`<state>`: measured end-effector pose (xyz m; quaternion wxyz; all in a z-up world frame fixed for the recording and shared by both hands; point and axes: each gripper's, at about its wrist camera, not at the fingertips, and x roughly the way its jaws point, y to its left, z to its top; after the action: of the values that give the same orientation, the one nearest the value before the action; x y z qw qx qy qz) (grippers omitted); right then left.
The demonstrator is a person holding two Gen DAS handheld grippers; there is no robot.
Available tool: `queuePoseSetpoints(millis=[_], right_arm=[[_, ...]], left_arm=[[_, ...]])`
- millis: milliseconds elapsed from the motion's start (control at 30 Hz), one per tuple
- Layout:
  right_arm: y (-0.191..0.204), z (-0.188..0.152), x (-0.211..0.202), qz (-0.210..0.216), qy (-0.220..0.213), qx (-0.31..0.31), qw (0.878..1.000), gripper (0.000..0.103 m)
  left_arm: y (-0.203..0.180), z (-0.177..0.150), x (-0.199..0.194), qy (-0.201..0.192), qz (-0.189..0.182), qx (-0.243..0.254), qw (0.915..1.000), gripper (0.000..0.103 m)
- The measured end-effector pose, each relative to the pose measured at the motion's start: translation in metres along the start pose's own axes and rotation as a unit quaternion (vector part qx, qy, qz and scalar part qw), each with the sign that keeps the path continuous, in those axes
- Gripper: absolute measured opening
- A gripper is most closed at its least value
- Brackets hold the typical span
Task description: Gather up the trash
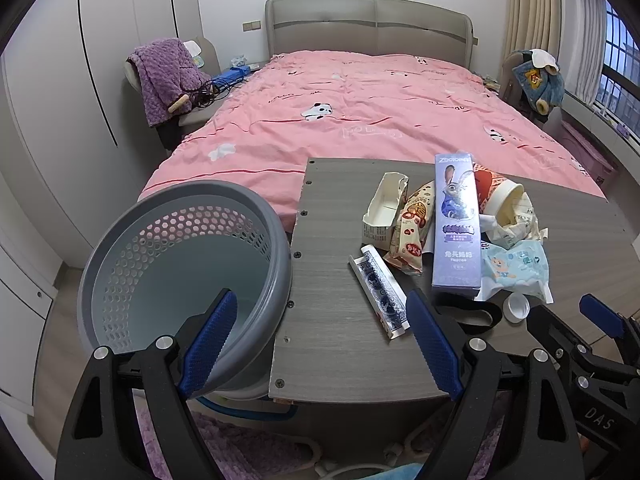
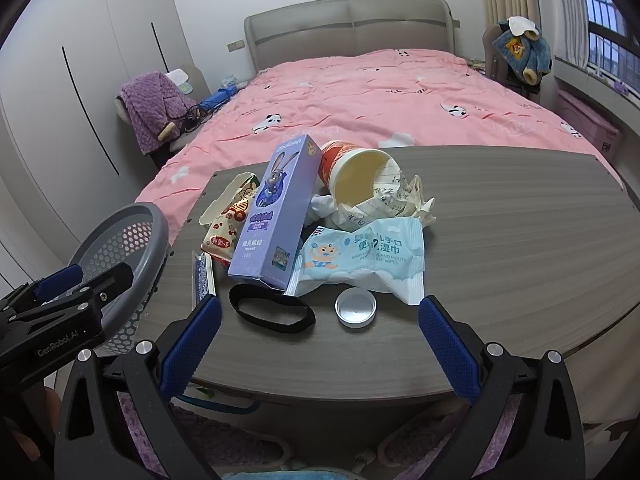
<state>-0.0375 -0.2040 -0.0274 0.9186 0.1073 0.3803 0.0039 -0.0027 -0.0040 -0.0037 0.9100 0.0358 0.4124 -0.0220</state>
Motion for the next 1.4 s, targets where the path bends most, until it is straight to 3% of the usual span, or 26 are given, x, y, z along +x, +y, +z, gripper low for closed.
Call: queuePoseSetpoints(millis=[1400], right_arm=[[0.000,-0.002,-0.008,0.002,-0.007,0.004,1.000,0.097]], left_arm=[[0.002,-0.001,-0.012,-0.007,-0.002,0.000,1.0000,0.083]])
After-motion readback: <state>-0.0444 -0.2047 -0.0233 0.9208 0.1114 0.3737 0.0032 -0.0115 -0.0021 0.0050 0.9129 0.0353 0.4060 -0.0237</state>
